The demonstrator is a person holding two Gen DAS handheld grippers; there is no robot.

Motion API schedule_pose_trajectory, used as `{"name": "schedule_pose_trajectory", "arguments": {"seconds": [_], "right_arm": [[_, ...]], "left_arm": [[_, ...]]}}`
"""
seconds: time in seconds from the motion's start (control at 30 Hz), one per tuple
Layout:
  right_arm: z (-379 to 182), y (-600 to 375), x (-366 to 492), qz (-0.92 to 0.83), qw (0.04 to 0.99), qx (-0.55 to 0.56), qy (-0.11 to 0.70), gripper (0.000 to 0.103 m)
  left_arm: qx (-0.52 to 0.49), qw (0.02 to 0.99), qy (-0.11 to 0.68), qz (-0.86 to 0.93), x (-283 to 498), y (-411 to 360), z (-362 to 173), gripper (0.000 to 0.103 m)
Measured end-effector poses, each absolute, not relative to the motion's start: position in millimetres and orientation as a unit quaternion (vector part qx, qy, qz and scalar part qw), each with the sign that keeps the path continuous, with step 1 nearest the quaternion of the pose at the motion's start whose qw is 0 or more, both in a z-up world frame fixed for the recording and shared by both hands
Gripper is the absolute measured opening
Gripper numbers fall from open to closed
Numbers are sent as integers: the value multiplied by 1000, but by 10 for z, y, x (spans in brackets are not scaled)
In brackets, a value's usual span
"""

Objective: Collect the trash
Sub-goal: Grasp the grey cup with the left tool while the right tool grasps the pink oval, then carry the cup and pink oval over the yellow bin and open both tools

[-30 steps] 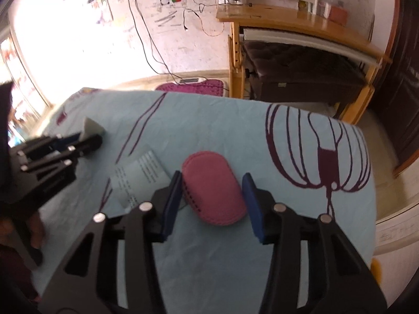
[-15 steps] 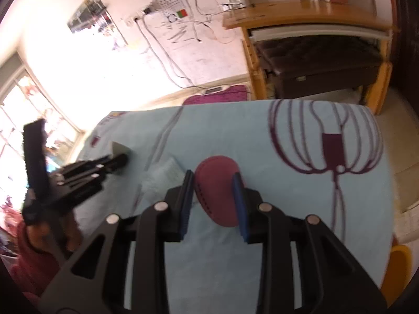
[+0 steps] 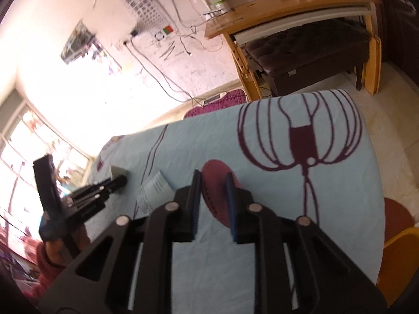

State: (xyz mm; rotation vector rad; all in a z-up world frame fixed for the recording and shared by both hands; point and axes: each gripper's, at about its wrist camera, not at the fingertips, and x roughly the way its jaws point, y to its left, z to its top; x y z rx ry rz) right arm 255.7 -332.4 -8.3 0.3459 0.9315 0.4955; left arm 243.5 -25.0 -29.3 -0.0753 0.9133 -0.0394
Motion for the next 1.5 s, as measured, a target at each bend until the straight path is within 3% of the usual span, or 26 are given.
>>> {"name": "schedule_pose_trajectory", "arguments": {"seconds": [0.17,0.43,1.03,1.5], "right_arm": [[-43,-3371,2493,221,860,150,434,14],[-100,-3126,2419,144,887,14,438,9],[145,-3158,2108,102,921,-30,375,7],[295,-3762,1780,66,939,4,338,7]], "left_arm": [[-33,899,437,-24,2405,-255,-290,18],[-22,902,430,-31,2310,-345,-299,18],[11,935,352,-31,1857,-615,28,15],[16,927,363,-87,1784,-1090,198,15]]}}
